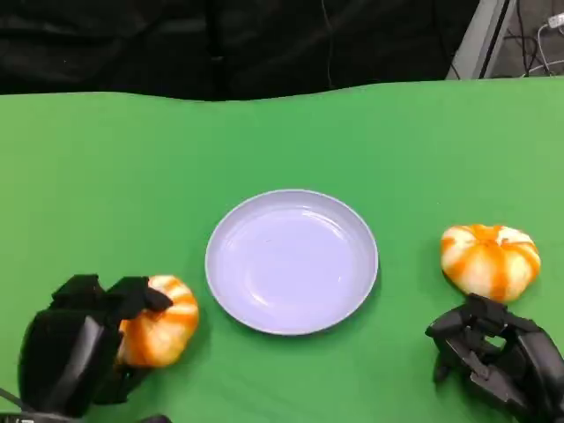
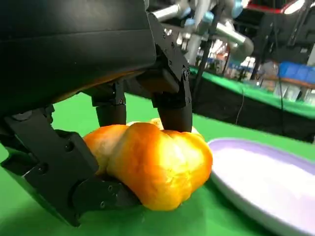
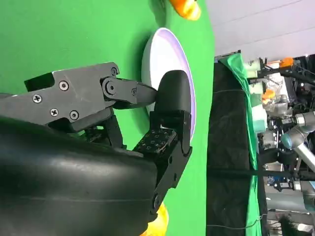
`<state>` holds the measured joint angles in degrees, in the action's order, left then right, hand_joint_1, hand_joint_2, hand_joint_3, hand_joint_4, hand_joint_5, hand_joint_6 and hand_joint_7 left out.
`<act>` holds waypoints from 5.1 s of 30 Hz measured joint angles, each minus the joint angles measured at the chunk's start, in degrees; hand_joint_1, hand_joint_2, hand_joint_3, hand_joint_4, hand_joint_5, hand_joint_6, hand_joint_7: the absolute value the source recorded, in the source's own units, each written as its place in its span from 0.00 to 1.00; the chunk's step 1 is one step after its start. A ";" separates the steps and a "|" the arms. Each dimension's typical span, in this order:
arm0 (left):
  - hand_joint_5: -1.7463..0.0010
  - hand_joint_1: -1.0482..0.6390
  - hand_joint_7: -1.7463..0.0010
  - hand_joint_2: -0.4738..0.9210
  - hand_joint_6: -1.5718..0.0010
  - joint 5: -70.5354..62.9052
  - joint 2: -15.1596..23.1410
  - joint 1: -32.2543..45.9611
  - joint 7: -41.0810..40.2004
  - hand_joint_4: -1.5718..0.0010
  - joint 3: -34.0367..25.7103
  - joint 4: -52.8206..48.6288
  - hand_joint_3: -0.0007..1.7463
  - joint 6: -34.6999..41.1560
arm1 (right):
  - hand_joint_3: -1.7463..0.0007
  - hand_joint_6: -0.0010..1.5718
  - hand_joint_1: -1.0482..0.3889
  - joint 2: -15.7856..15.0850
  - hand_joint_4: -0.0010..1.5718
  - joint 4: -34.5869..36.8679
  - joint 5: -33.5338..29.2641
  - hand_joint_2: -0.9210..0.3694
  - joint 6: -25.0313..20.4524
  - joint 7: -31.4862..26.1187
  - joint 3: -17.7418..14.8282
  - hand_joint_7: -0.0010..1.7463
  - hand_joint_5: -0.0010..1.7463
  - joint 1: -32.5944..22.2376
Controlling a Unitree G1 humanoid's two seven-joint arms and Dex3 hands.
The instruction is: Grasp the bread from the table and place it into the plate.
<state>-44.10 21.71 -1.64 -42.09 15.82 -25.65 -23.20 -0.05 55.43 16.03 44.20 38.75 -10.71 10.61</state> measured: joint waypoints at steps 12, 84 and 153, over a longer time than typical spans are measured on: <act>0.01 0.59 0.35 0.57 0.34 -0.84 1.04 4.39 2.18 0.46 -5.26 17.05 0.64 3.25 | 0.78 0.52 0.55 0.03 0.43 0.05 -0.03 0.00 -0.07 -0.18 0.02 0.60 1.00 0.00; 0.00 0.56 0.14 0.81 0.54 -0.47 -12.86 -30.00 13.82 0.58 11.77 -18.73 0.28 -2.12 | 0.76 0.52 0.55 2.07 0.42 0.04 -2.42 0.02 0.80 -3.52 0.58 0.61 1.00 -0.41; 1.00 0.08 1.00 1.00 0.79 -1.98 -10.74 -33.07 29.96 0.86 16.91 -15.13 0.41 10.02 | 0.70 0.52 0.54 2.08 0.41 0.58 -3.60 0.07 2.10 -3.93 0.57 0.60 1.00 -0.39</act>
<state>-46.08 10.97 -34.72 -12.13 32.74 -40.78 -13.17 2.03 56.01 12.44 46.30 34.82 -10.14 10.22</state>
